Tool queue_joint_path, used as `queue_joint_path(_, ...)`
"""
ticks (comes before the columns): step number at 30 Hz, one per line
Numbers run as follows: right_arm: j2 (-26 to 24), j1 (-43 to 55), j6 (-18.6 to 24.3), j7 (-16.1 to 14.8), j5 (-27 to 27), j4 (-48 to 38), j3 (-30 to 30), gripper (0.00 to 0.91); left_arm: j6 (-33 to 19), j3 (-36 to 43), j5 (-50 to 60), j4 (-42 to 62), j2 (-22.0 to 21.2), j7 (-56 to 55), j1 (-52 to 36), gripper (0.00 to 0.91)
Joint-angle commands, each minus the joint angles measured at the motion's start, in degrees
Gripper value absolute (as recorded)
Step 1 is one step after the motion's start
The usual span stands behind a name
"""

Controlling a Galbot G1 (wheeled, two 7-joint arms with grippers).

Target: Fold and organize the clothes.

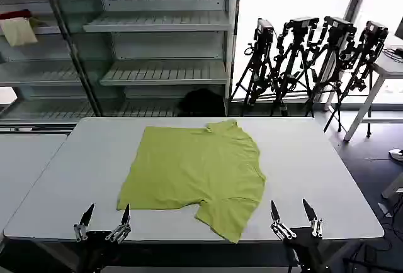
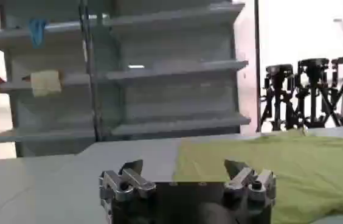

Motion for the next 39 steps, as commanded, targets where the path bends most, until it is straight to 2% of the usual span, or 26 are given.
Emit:
queue_joint_path(1,0.37,2.26,-9.37,3.17,-0.47,3.32,-2.88,0.907,14.98,-0.47,-7.68,-2.49,1.51,0.56,-4.08,0.907)
queue_joint_path(3,0.26,3.04,-14.16,3.71,0.40,3.85,-3.79,0.907,16.75,-0.86,-9.56,-2.32,2.05,1.08,-5.03,0.907)
queue_joint_path(5,0.03,4.12,-19.89,4.59,4.64,4.60,-5.35,0.907,18.45,-1.58,-11.23,-1.34,2.82,1.93,-6.58,0.907)
queue_joint_path(7,0.30,5.25,-23.59,5.55,6.31,4.94,-7.33,0.907,19.23,-2.05,-12.26,0.17,3.32,2.92,-8.04,0.907)
queue_joint_path(12,1.79,8.92,-28.24,7.64,7.87,3.66,-13.04,0.907,19.38,-2.89,-16.24,4.29,3.83,5.45,-11.35,0.907)
queue_joint_path(18,3.04,11.97,-28.67,9.38,7.70,1.86,-17.84,0.907,18.83,-2.64,-18.86,8.40,3.49,5.80,-14.14,0.907)
queue_joint_path(27,4.77,13.48,-28.52,8.58,5.72,-0.69,-19.39,0.907,18.61,-2.54,-22.66,13.33,3.40,6.13,-16.70,0.897)
queue_joint_path(32,5.57,14.46,-28.17,8.70,5.20,-1.26,-20.56,0.907,17.79,-2.47,-22.52,14.58,3.36,6.53,-16.88,0.756)
queue_joint_path(34,5.67,14.59,-28.18,8.68,4.95,-1.24,-20.90,0.907,17.61,-2.48,-22.49,14.62,3.35,6.67,-16.81,0.655)
queue_joint_path(36,5.75,14.81,-28.24,8.75,4.83,-1.31,-21.29,0.907,17.42,-2.44,-22.51,14.70,3.25,6.96,-16.76,0.625)
queue_joint_path(39,5.82,14.82,-28.34,8.75,4.70,-1.50,-21.53,0.897,17.14,-2.18,-22.43,15.21,2.96,7.14,-16.82,0.524)
